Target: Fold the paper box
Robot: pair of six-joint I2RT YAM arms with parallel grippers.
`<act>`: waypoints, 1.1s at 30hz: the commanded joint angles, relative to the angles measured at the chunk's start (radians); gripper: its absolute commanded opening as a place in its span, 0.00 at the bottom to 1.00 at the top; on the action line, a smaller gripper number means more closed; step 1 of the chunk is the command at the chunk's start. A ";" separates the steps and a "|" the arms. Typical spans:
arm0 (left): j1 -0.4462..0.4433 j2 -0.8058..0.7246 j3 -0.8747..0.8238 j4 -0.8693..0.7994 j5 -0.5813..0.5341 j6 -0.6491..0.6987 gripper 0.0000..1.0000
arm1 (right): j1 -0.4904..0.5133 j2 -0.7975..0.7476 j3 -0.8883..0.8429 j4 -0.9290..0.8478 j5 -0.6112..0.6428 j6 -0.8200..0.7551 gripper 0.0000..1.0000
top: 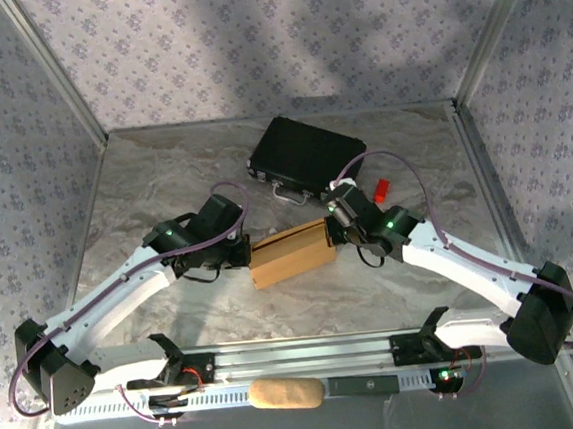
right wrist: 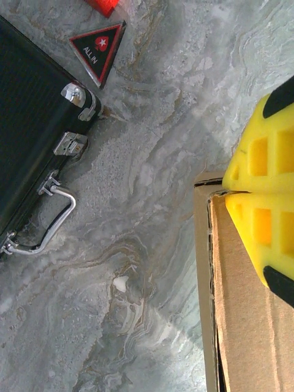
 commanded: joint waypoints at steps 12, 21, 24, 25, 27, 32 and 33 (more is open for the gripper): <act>0.002 0.053 0.048 0.119 0.032 -0.064 0.00 | 0.061 -0.015 -0.034 0.019 0.033 0.201 0.00; 0.050 0.114 0.120 0.105 0.087 -0.032 0.00 | 0.086 0.011 -0.019 0.003 0.070 0.263 0.00; 0.076 0.127 0.134 0.099 0.120 -0.017 0.00 | 0.083 0.007 -0.019 -0.002 0.075 0.277 0.00; 0.087 0.130 0.134 0.100 0.136 -0.015 0.00 | 0.081 0.005 -0.018 -0.002 0.075 0.280 0.00; 0.103 0.129 0.132 0.107 0.161 -0.009 0.00 | 0.076 0.007 -0.012 -0.005 0.070 0.279 0.00; 0.135 0.136 0.151 0.085 0.222 0.020 0.00 | 0.055 0.018 -0.004 -0.006 0.037 0.270 0.00; 0.138 0.138 0.159 0.074 0.223 0.026 0.00 | 0.052 0.019 -0.003 -0.004 0.028 0.266 0.00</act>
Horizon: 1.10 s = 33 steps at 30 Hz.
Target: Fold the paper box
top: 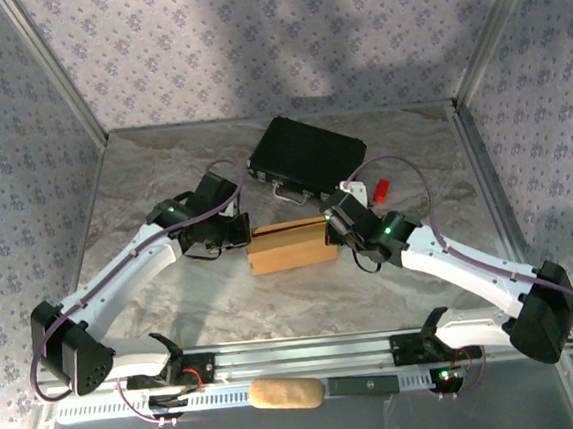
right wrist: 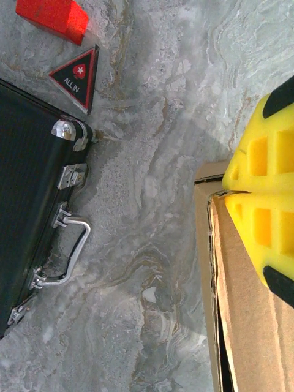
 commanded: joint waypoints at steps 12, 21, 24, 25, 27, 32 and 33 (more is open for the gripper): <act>0.074 0.015 0.033 0.047 0.236 0.084 0.00 | -0.028 0.030 0.016 -0.003 -0.129 0.007 0.00; 0.108 0.014 0.009 0.061 0.309 0.099 0.00 | -0.041 0.043 0.025 -0.002 -0.155 -0.014 0.00; 0.106 0.000 -0.033 0.091 0.310 0.088 0.00 | -0.036 0.050 0.018 0.002 -0.153 -0.010 0.00; 0.105 -0.006 -0.050 0.103 0.310 0.083 0.00 | -0.033 0.051 0.018 0.002 -0.149 -0.010 0.00; 0.099 -0.018 -0.070 0.117 0.308 0.077 0.00 | -0.025 0.052 0.016 -0.005 -0.139 -0.008 0.00; 0.075 -0.036 -0.116 0.151 0.289 0.054 0.00 | -0.011 0.036 0.009 -0.015 -0.114 0.005 0.00; 0.069 -0.044 -0.127 0.164 0.283 0.042 0.00 | -0.010 0.035 0.010 -0.015 -0.112 0.004 0.00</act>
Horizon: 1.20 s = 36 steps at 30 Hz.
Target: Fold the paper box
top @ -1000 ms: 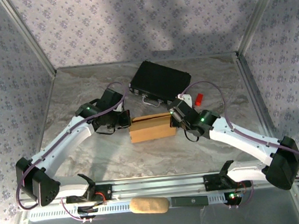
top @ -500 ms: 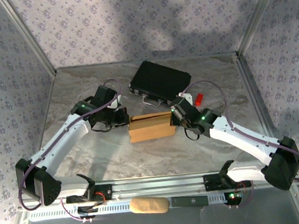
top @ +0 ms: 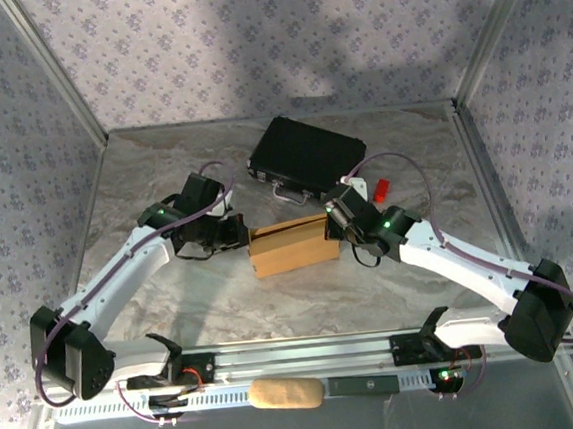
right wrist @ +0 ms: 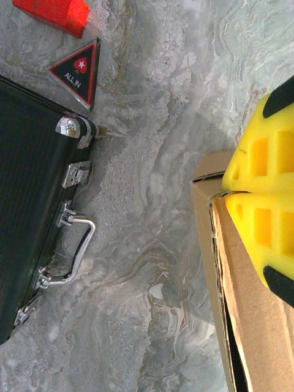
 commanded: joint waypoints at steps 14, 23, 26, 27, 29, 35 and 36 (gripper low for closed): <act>-0.034 -0.042 -0.017 0.074 0.050 -0.043 0.00 | 0.033 0.009 -0.007 -0.037 -0.060 0.016 0.00; -0.033 -0.040 -0.040 0.093 0.081 -0.050 0.00 | 0.033 0.001 -0.011 -0.038 -0.061 0.020 0.00; -0.040 -0.048 -0.064 0.093 0.057 -0.049 0.00 | 0.034 -0.005 -0.008 -0.038 -0.059 0.023 0.00; -0.042 -0.048 -0.066 0.093 0.046 -0.047 0.00 | 0.033 -0.006 -0.006 -0.056 -0.058 0.026 0.00; -0.049 -0.049 -0.065 0.083 0.022 -0.044 0.00 | 0.034 -0.007 -0.003 -0.067 -0.060 0.029 0.01; -0.085 -0.046 -0.057 0.057 -0.041 -0.038 0.00 | 0.036 -0.013 -0.030 -0.066 -0.054 0.038 0.01; -0.090 -0.043 -0.057 0.054 -0.050 -0.037 0.00 | 0.037 -0.017 -0.039 -0.064 -0.049 0.038 0.00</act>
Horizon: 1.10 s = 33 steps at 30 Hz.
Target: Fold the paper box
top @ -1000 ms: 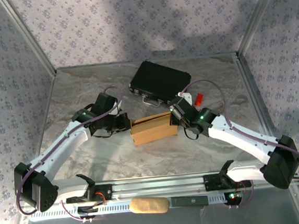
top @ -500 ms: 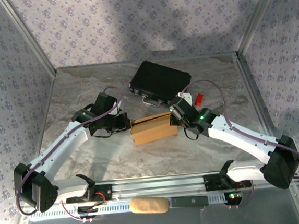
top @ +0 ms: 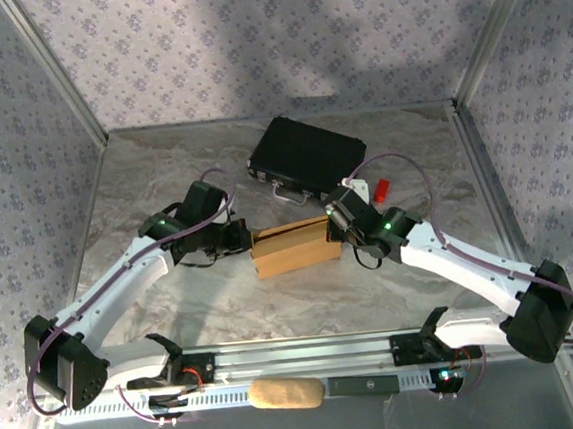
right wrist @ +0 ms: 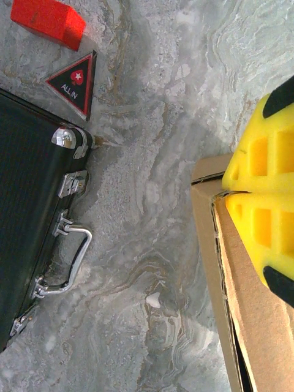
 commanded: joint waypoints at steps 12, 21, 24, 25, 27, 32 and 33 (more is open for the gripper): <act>-0.049 0.002 0.011 -0.024 -0.044 0.005 0.00 | 0.019 -0.045 -0.069 -0.078 -0.009 -0.045 0.00; -0.060 0.026 0.019 -0.022 -0.052 0.007 0.00 | 0.011 -0.027 -0.115 -0.036 -0.033 -0.100 0.00; -0.063 0.028 0.025 -0.028 -0.058 0.008 0.00 | 0.009 -0.026 -0.116 -0.058 -0.007 -0.092 0.00; -0.065 0.027 0.027 -0.031 -0.059 0.008 0.00 | 0.009 -0.033 -0.114 -0.063 -0.002 -0.092 0.00; -0.067 0.026 0.031 -0.035 -0.064 0.008 0.00 | 0.010 -0.055 -0.103 -0.069 -0.003 -0.090 0.00; -0.071 0.028 0.035 -0.044 -0.078 0.010 0.00 | 0.017 -0.109 -0.037 -0.101 -0.041 -0.067 0.22; -0.072 0.028 0.037 -0.045 -0.079 0.009 0.00 | 0.020 -0.117 -0.020 -0.112 -0.052 -0.052 0.29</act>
